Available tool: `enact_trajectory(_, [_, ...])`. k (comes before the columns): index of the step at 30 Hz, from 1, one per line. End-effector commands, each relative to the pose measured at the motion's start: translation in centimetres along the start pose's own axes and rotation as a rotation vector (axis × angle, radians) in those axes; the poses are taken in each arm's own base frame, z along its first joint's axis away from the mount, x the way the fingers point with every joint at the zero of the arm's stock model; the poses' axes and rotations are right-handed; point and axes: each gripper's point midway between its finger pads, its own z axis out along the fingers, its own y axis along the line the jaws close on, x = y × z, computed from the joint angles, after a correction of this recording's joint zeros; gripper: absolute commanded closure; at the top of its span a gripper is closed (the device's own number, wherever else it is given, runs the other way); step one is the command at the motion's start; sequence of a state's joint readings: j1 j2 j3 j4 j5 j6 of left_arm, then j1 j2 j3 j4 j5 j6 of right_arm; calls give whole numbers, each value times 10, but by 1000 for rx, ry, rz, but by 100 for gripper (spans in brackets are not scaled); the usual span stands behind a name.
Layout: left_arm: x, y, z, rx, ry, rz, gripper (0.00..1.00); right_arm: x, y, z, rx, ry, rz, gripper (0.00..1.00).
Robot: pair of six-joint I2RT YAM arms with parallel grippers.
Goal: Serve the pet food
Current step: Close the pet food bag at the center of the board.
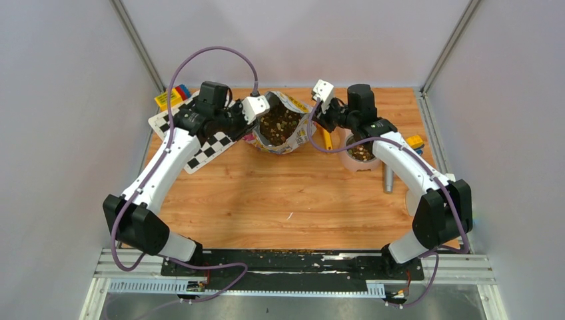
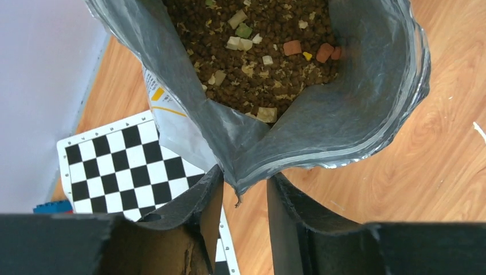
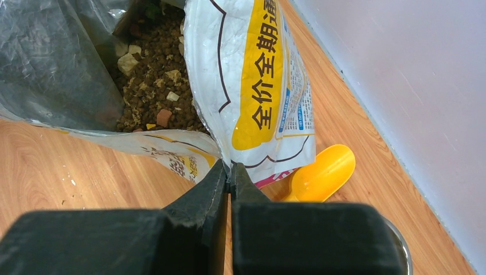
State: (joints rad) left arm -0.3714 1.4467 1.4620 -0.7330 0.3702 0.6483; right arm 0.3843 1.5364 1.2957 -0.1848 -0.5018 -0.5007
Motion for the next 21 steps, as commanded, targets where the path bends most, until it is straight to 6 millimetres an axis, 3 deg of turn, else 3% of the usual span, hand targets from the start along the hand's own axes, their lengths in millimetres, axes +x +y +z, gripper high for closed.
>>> enact_trajectory(1, [-21,10,-10,-35,-49,15,61,-53,-20,-21,74,-139,-62,100])
enact_trajectory(9, [-19,8,-15,-32,-35,20,57,-57,-25,-23,92,-144,-50,100])
enact_trajectory(13, [-17,7,-11,-25,-27,14,72,-60,-24,-24,89,-150,-45,100])
enact_trajectory(17, [-16,7,-8,-24,-23,4,97,-63,-23,-27,86,-158,-40,100])
enact_trajectory(21, [-21,11,-7,-40,-36,-29,100,-69,-22,-31,86,-173,-32,100])
